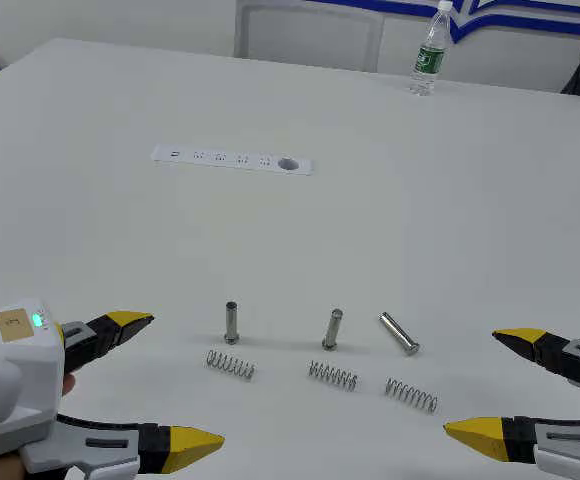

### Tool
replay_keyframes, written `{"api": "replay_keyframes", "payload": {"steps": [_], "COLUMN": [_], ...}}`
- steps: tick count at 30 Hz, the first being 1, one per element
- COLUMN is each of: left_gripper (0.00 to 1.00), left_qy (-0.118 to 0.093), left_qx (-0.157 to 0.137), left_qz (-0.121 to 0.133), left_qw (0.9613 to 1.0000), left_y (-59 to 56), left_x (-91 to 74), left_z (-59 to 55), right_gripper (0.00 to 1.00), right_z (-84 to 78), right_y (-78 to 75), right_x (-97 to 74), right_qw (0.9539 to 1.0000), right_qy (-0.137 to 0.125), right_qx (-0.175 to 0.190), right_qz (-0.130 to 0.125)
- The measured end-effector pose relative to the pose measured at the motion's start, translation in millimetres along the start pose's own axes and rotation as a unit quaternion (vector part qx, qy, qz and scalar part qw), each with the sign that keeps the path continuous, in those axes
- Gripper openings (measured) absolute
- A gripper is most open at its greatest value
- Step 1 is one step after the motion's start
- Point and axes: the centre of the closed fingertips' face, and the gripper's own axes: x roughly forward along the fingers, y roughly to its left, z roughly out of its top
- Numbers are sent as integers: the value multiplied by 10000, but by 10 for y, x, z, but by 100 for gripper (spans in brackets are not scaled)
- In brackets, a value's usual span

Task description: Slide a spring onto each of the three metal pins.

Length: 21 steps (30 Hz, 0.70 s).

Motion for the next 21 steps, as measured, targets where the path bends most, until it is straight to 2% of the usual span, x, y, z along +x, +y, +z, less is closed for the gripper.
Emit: {"api": "replay_keyframes", "payload": {"steps": [21], "left_gripper": [92], "left_qy": [14], "left_qx": [-4], "left_qz": [-3], "left_qw": [10000], "left_y": [1], "left_x": [3], "left_z": [-17], "right_gripper": [78], "right_z": [5], "right_y": [-93], "right_x": [-6], "right_qw": [10000], "right_qy": [-3], "right_qx": [61], "right_qz": [-57]}}
